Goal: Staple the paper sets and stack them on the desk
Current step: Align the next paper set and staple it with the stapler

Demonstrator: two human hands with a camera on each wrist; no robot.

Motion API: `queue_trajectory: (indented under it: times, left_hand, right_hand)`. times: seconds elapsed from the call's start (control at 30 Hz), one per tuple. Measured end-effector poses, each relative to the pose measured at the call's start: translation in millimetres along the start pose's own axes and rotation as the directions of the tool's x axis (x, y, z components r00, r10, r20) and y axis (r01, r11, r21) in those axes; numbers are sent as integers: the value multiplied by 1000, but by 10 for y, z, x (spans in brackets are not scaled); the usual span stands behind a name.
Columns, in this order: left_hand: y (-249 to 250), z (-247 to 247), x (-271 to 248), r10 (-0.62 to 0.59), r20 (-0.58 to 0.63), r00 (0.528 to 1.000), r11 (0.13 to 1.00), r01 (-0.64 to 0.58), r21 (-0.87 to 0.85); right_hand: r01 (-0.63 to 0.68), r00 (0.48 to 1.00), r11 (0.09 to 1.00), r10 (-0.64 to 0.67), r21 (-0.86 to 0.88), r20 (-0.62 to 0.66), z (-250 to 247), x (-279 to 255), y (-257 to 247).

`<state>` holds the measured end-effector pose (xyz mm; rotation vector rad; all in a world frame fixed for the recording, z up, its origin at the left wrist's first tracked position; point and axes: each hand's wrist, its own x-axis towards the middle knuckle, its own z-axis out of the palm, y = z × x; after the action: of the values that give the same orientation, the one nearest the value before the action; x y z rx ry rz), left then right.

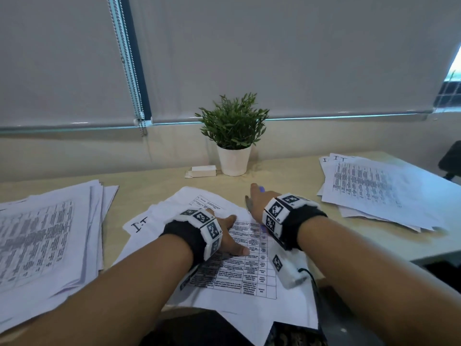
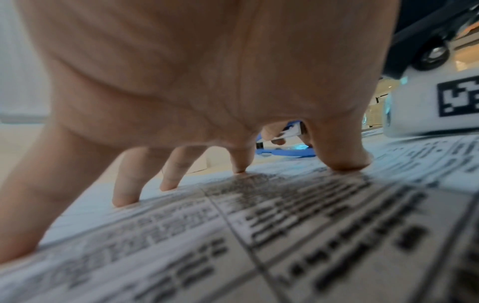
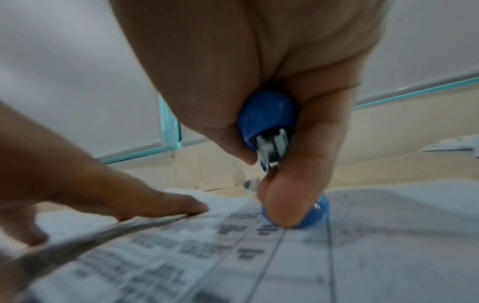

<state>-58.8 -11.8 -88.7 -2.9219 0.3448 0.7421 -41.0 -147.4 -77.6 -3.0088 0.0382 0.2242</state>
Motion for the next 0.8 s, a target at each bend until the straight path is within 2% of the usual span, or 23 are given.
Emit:
queue_trajectory:
  times: [0.1, 0.17, 0.23, 0.33, 0.4, 0.5, 0.6, 0.8]
  left_hand:
    - [-30, -22, -62, 19, -5, 1000, 1000, -19, -23]
    - [-55, -91, -71, -13, -38, 999, 998, 11, -61]
    - [-70, -181, -64, -35, -177, 984, 980, -2, -201]
    - [-56, -374, -51, 2, -456, 890, 838, -250, -484]
    - [-47, -492, -93, 11, -525, 851, 731, -365, -576]
    - [-46, -615, -154, 75, -506, 859, 665, -421, -616]
    - [-110, -659, -170, 108, -433, 895, 613, -403, -679]
    - [-285, -606, -151, 122, -310, 943, 427, -332, -841]
  right_hand:
    - [70, 997, 993, -65, 95, -51, -138, 11, 63]
    - [128, 991, 985, -123, 118, -49, -261, -81, 130]
    - [178, 982, 977, -170, 113, -81, -362, -221, 165]
    - [274, 956, 954, -258, 118, -138, -475, -435, 138]
    - [309, 943, 947, -293, 91, -161, -515, -519, 87]
    - [328, 928, 944, -320, 11, -190, -509, -581, -4]
    - [346, 912, 935, -353, -70, -207, -466, -610, -45]
    - [401, 884, 903, -426, -153, -193, -372, -661, 11]
